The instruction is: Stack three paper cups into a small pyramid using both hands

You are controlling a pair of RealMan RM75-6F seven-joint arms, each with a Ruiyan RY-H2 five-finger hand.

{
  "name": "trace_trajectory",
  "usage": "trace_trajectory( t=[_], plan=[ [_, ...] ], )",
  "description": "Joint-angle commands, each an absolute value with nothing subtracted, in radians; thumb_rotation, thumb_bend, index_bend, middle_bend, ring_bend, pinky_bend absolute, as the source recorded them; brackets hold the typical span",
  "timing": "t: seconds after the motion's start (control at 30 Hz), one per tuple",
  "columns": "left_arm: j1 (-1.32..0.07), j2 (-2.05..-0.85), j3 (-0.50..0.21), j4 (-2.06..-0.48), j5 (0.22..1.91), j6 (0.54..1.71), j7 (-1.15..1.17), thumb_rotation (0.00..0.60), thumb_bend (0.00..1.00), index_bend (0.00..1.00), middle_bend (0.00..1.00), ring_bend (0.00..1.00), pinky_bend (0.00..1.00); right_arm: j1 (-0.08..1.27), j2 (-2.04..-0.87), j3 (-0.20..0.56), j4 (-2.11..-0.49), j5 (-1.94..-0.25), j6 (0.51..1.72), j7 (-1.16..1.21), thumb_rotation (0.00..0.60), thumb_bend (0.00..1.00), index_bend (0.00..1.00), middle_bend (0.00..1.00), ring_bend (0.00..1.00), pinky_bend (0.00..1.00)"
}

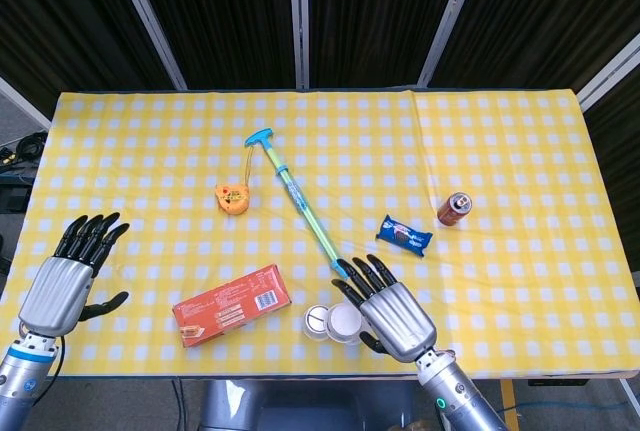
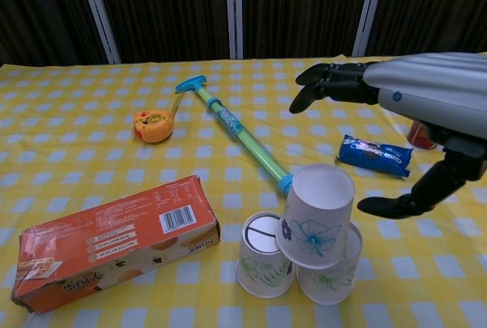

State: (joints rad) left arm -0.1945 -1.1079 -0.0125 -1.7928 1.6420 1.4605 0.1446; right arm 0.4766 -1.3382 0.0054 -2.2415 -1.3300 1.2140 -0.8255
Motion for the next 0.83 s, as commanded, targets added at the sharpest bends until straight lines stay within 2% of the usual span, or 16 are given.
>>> trace_trajectory(
  t=[0.03, 0.2, 0.4, 0.7, 0.83],
  plan=[
    [-0.194, -1.108, -0.013, -1.791, 1.639, 1.459, 0.144, 0.6, 0.15, 0.07, 0.0, 0.0, 0.0, 0.467, -1.316, 0.019, -2.242, -1.331, 1.241, -0.822, 0.6, 0.14, 0.17, 0.0, 0.0, 0.0],
    [-0.192, -1.108, -0.014, -1.788, 1.636, 1.461, 0.141, 0.6, 0.15, 0.06, 0.0, 0.0, 0.0, 0.422, -1.23, 0.046, -2.217, -1.333, 1.323, -0.744, 0.6, 0.14, 0.15, 0.0, 0.0, 0.0],
    [-0.184, -1.11, -0.009, -1.779, 1.626, 1.46, 0.151, 0.6, 0.15, 0.0, 0.0, 0.0, 0.0, 0.319, -1.11, 0.022, -2.051, -1.408, 1.423, -0.497, 0.6, 0.14, 0.01, 0.0, 0.0, 0.0],
    [-0.165, -1.123, 0.007, -1.75, 1.625, 1.466, 0.16, 0.6, 0.14, 0.0, 0.0, 0.0, 0.0, 0.198, -1.117, -0.025, -1.768, -1.424, 1.484, -0.215, 0.6, 0.14, 0.0, 0.0, 0.0, 0.0],
    [-0.16, -1.13, 0.012, -1.733, 1.621, 1.465, 0.157, 0.6, 0.14, 0.0, 0.0, 0.0, 0.0, 0.168, -1.128, -0.027, -1.71, -1.449, 1.514, -0.154, 0.6, 0.14, 0.0, 0.0, 0.0, 0.0]
  ],
)
